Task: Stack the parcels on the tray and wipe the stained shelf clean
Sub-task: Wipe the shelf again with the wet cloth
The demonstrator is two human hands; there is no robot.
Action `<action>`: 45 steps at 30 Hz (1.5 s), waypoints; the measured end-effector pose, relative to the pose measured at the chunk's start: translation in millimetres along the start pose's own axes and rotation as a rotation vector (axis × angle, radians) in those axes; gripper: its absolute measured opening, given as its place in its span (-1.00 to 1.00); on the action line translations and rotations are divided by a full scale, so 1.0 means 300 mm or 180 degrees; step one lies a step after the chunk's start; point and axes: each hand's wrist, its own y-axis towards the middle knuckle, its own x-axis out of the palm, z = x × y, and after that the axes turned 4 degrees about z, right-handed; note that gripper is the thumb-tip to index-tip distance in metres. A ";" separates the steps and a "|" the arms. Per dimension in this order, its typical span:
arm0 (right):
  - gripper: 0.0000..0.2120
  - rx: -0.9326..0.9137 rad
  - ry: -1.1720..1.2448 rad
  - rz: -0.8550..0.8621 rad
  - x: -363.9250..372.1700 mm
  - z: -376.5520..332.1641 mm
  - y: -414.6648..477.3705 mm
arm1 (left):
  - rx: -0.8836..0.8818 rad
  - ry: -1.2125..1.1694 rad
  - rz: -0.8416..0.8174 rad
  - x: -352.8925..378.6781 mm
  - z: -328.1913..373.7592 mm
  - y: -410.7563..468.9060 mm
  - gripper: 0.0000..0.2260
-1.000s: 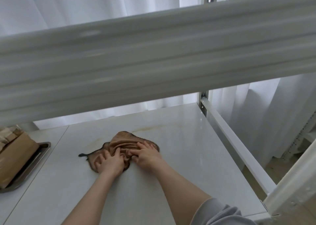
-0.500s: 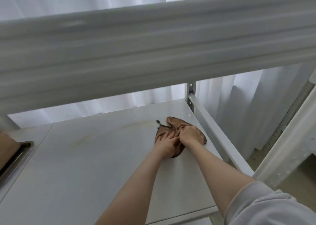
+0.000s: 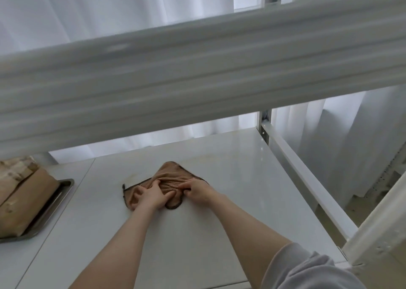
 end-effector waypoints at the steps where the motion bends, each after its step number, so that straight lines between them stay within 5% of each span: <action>1: -0.64 0.0147 -0.0062 0.0174 -0.010 0.011 -0.001 | -0.0130 -0.0027 0.0039 -0.002 0.009 0.007 -0.26; 6: -0.56 0.1369 -0.1092 0.1012 -0.165 0.203 -0.060 | -0.0142 0.0040 0.0603 0.047 0.173 0.024 -0.59; 10: -0.59 0.2114 -0.1411 0.0822 -0.256 0.322 -0.117 | 0.0327 -0.0195 0.0295 0.093 0.394 0.034 -0.40; 16: -0.60 0.2023 -0.1320 0.0884 -0.282 0.338 -0.115 | 0.1675 -0.0462 -0.0428 0.161 0.736 0.001 -0.31; 19: -0.60 0.1914 -0.1176 0.0958 -0.302 0.330 -0.104 | 0.2040 -0.0872 -0.0975 0.171 0.792 -0.010 -0.54; 23: -0.59 0.1894 -0.1300 0.0910 -0.297 0.303 -0.070 | 0.2443 -0.0096 -0.0406 0.157 0.730 0.059 -0.58; 32: -0.59 0.1973 -0.1683 0.0890 -0.261 0.283 -0.037 | 0.0452 0.0314 0.0142 0.020 0.189 0.366 -0.29; 36: -0.53 0.2088 -0.1812 0.0832 -0.257 0.284 -0.051 | -0.0126 0.0140 0.0298 0.010 0.142 0.309 -0.37; 40: -0.60 0.1946 -0.1515 0.1156 -0.273 0.319 -0.092 | 0.0110 -0.0059 0.0481 0.039 0.296 0.218 -0.51; 45: -0.58 0.1620 -0.0727 0.1857 -0.303 0.373 -0.147 | 0.1030 -0.0235 0.0076 0.093 0.544 0.176 -0.34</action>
